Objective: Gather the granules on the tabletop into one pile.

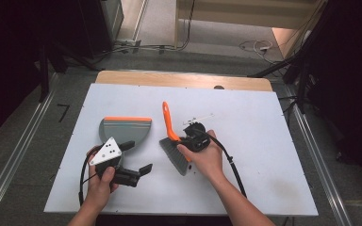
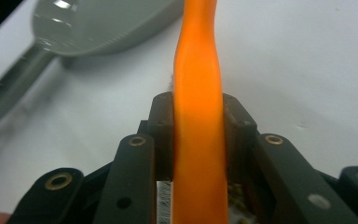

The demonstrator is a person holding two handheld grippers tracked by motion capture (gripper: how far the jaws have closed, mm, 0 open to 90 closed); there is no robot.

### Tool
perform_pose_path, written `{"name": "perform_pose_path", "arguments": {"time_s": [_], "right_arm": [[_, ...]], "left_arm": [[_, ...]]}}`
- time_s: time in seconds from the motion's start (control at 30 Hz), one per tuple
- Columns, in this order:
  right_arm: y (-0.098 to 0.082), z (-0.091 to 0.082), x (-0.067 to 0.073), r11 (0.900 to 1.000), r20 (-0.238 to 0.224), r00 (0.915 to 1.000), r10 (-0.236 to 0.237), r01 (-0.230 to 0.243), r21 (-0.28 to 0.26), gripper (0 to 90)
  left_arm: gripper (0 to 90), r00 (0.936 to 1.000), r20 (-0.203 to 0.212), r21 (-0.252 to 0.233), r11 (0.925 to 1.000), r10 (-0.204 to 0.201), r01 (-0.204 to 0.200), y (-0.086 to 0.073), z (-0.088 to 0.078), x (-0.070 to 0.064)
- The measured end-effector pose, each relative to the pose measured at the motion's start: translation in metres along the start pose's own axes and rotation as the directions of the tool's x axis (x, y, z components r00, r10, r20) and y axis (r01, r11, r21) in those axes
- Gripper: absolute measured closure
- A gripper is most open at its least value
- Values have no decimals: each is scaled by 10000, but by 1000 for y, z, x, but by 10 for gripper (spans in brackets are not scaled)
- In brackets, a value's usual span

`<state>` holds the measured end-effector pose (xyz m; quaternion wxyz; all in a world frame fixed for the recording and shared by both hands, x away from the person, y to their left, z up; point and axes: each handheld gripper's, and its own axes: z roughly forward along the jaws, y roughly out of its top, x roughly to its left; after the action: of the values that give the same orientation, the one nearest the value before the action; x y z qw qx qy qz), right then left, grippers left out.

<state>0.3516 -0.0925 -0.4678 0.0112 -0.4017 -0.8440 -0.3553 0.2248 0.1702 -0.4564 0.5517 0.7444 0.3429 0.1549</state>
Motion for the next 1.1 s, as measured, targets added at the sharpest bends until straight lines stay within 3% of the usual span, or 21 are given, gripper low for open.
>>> {"name": "perform_pose_path", "arguments": {"time_s": [0.3, 0.67, 1.1], "right_arm": [[-6, -5, -15, 9979, 332, 9974, 638, -635, -84, 677], [-17, -22, -35, 9913, 752, 9886, 1308, -1291, -269, 673], [-28, -41, -59, 9850, 1125, 9793, 1685, -1629, -569, 671]], "left_arm": [[0, 10000, -16, 4, 10000, 22, -22, 0, 1, -1], [0, 10000, -7, -7, 10000, 0, 0, -1, 1, -1], [0, 10000, -38, 65, 10000, -10, 10, 0, 3, -2]]}}
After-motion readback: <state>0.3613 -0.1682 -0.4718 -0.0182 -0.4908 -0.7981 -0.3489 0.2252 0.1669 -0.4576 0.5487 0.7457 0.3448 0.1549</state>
